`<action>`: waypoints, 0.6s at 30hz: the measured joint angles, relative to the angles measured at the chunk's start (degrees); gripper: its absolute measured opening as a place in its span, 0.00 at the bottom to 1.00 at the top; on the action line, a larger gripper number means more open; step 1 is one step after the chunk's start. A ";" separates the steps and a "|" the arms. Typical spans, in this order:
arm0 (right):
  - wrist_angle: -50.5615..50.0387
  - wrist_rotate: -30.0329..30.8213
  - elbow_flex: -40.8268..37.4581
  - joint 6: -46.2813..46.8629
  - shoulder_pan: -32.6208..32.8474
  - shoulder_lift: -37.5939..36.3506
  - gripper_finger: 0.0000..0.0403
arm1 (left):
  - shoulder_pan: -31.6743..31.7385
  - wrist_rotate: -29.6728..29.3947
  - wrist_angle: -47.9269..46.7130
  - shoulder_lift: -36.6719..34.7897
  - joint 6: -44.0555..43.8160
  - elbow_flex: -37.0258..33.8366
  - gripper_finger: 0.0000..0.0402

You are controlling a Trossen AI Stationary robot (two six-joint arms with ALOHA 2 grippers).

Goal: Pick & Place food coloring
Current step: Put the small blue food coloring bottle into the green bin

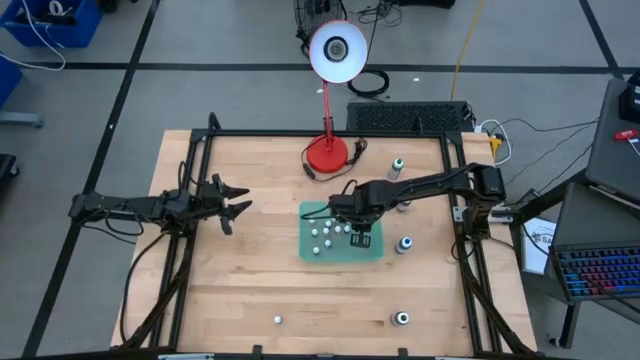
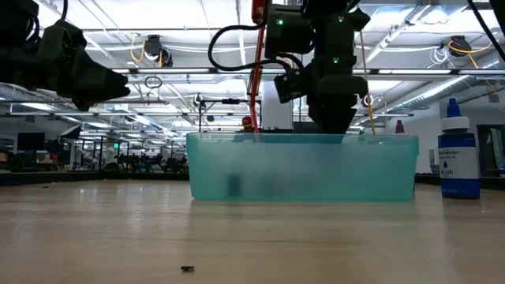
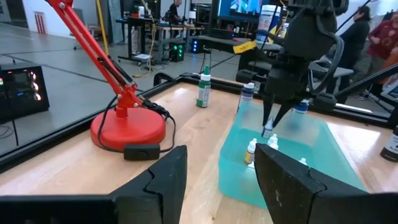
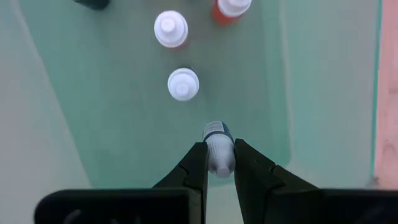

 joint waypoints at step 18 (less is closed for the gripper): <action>9.47 0.49 -5.31 -1.25 -0.44 -0.13 0.10 | 0.00 0.00 1.04 0.00 0.00 -0.13 0.46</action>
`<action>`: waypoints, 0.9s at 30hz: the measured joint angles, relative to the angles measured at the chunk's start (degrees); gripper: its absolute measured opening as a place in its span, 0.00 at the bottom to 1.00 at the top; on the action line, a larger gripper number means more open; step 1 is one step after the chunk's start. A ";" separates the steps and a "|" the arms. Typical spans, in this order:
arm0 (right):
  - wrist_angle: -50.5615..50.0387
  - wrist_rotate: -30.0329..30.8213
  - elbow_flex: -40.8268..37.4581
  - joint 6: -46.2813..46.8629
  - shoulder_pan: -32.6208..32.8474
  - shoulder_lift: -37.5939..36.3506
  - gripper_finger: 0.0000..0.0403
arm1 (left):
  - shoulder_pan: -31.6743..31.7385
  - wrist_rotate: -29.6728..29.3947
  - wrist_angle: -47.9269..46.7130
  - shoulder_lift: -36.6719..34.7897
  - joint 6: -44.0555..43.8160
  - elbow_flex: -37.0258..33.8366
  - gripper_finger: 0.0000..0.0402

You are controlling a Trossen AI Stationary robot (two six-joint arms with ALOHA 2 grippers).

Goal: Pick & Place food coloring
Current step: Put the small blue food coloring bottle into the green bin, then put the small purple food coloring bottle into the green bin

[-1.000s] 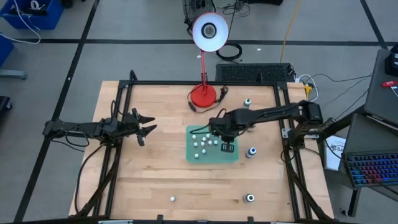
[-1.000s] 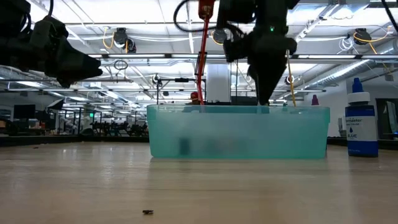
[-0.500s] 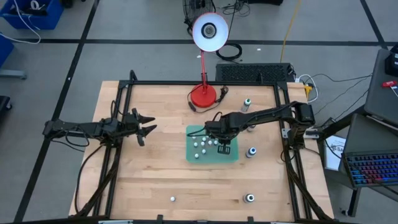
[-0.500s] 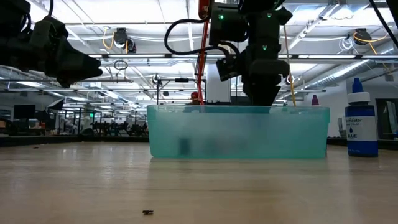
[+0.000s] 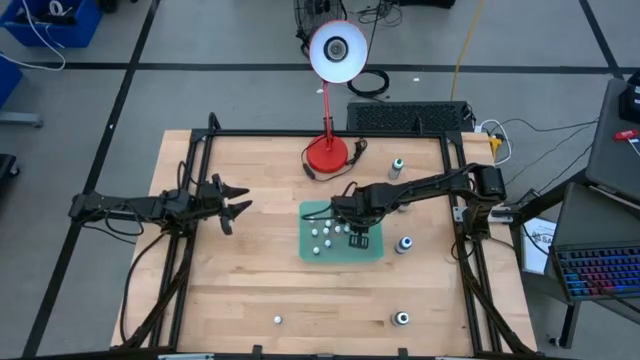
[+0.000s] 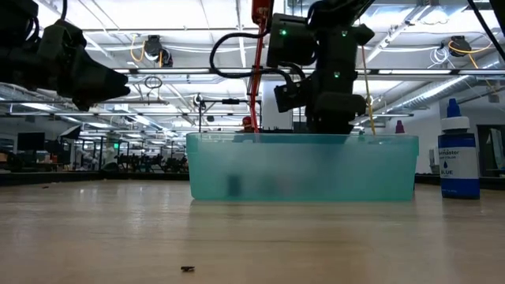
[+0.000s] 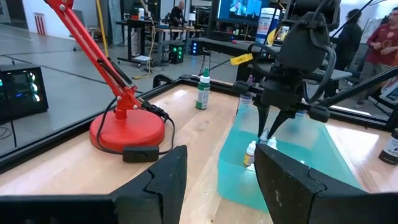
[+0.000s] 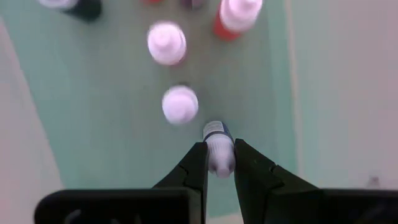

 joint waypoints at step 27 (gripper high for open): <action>0.31 2.30 -0.07 1.12 -1.88 -2.44 0.38 | -0.02 0.02 0.10 0.01 -0.02 0.00 0.46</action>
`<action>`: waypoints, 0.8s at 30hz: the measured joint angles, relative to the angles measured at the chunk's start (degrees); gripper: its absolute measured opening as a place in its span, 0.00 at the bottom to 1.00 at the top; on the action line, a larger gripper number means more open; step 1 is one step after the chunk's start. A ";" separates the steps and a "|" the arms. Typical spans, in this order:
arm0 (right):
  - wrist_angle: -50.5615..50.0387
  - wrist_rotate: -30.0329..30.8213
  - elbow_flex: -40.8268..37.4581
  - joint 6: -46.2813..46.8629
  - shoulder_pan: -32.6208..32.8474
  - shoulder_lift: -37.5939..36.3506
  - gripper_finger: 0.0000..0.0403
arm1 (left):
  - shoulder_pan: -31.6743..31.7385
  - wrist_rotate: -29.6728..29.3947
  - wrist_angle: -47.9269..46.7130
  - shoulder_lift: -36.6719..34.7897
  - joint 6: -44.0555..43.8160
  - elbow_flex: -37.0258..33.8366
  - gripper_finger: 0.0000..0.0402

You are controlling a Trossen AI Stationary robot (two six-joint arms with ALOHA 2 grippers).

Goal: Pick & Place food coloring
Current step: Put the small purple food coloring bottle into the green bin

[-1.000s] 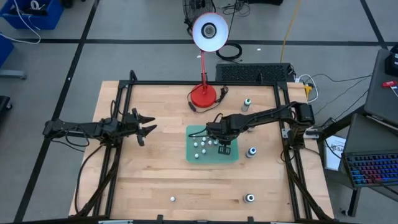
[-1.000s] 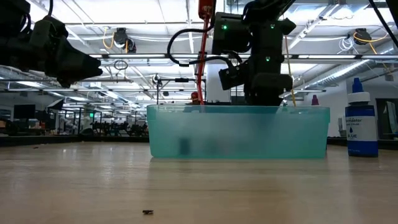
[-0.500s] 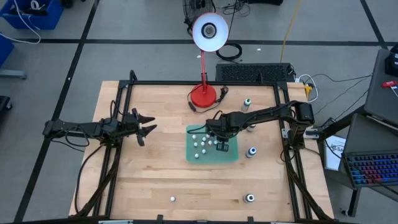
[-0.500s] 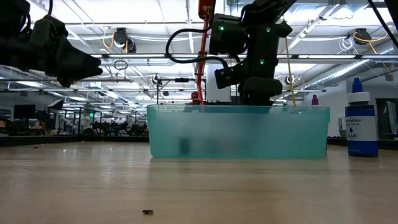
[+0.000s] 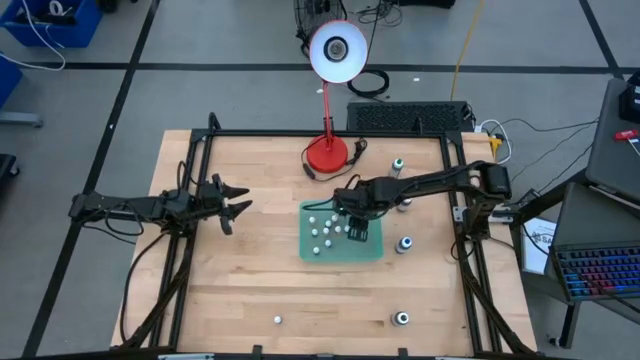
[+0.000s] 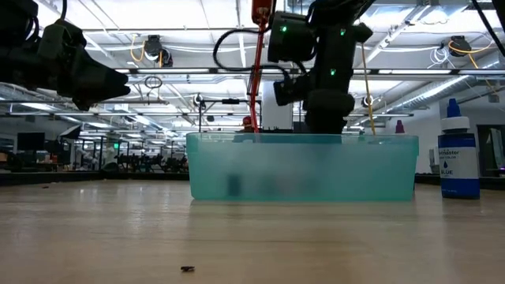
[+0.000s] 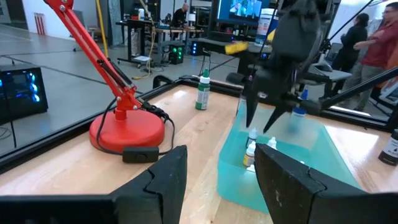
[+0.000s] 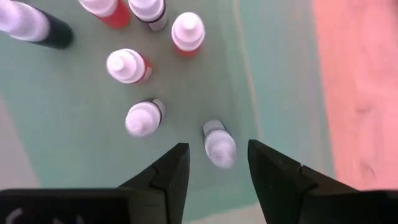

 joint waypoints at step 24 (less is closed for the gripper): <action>-7.43 19.29 -23.69 27.77 5.58 -62.81 0.36 | 0.00 0.00 0.02 -0.01 0.00 0.04 0.46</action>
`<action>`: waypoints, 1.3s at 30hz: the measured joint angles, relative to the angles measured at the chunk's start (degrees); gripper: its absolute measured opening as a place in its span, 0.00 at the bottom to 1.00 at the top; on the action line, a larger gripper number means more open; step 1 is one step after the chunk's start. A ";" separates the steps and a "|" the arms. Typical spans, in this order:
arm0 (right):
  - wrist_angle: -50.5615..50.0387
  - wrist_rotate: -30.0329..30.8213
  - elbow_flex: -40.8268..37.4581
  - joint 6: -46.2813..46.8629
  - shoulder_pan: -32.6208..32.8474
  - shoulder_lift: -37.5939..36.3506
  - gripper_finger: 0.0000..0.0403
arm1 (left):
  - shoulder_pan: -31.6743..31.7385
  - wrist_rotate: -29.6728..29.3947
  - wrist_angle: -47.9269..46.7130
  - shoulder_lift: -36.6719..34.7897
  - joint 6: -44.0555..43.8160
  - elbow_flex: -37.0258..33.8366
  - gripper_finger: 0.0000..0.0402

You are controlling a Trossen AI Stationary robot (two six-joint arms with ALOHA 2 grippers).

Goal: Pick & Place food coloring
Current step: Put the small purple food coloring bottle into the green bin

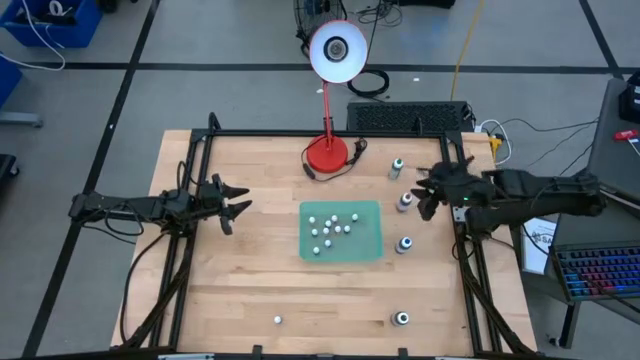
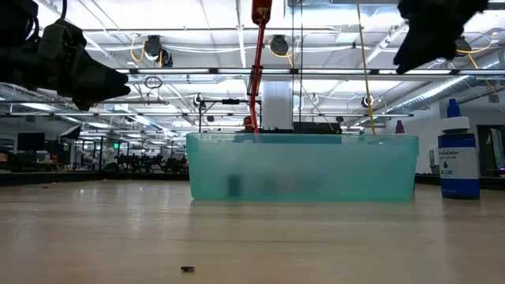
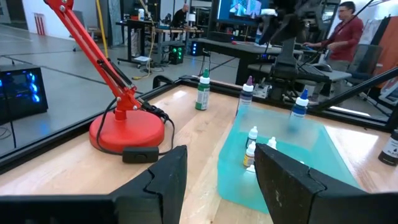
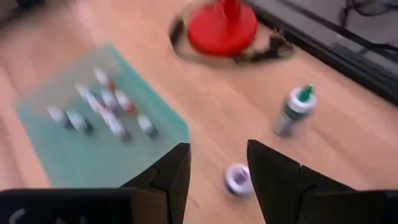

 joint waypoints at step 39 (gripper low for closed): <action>68.35 -14.70 -47.89 -34.73 -3.30 -30.18 0.37 | 0.00 0.00 0.00 0.01 0.00 0.02 0.46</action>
